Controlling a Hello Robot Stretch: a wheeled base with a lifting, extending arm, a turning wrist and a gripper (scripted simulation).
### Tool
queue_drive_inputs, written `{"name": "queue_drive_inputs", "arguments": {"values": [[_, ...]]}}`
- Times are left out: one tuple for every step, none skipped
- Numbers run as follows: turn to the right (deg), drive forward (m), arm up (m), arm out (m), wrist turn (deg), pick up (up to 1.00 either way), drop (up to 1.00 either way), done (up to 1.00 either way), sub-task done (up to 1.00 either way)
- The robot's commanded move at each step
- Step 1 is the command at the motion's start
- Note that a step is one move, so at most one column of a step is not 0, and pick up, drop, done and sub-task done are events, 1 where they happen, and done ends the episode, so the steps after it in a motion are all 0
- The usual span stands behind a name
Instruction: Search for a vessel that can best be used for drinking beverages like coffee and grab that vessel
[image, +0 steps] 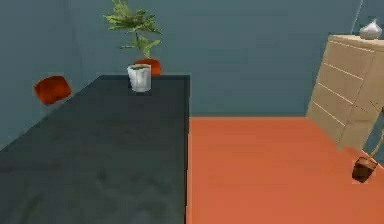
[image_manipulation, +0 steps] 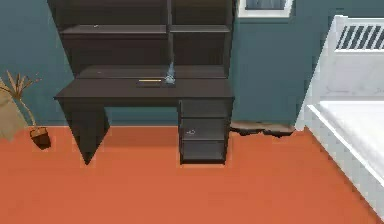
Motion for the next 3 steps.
{"name": "queue_drive_inputs", "arguments": {"values": [[-45.0, 0.0, 0.0, 0.0, 0.0, 0.0, 0.0, 0.0, 0.0], [-45.0, 0.0, 0.0, 0.0, 0.0, 0.0, 0.0, 0.0, 0.0], [-45.0, 0.0, 0.0, 0.0, 0.0, 0.0, 0.0, 0.0, 0.0]]}}
